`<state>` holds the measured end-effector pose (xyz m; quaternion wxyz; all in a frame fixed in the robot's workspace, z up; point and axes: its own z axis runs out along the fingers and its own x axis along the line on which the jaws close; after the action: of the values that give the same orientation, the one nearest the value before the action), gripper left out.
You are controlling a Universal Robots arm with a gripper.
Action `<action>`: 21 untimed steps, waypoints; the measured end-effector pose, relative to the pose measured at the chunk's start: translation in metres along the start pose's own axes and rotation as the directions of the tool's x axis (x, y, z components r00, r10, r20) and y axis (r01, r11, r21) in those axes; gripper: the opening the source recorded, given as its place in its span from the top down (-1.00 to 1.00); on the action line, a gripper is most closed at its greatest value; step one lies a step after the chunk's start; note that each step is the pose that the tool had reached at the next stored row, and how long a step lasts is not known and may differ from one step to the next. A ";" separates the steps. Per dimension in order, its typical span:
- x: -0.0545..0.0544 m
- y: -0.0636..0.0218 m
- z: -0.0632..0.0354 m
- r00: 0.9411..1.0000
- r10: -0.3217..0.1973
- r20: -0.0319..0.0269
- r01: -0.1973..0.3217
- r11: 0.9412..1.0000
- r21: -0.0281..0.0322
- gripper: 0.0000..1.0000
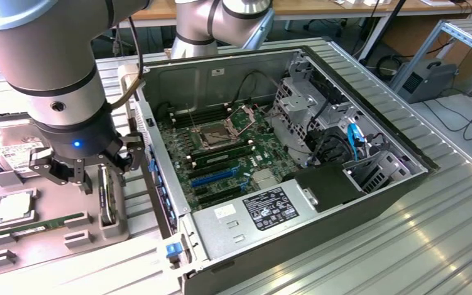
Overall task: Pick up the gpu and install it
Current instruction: 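Pick up the gpu and move the gpu toward the slot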
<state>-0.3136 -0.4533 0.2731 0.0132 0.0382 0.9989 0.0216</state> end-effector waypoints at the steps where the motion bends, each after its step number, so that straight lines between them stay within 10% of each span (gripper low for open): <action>1: 0.000 0.0000 0.0002 1.000 0.000 0.000 0.000 1.000 0.000 -0.08; 21: 0.000 -0.0003 0.0059 1.000 0.000 0.000 0.000 1.000 0.000 -0.08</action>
<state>-0.3136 -0.4533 0.2671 0.0131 0.0382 0.9989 0.0215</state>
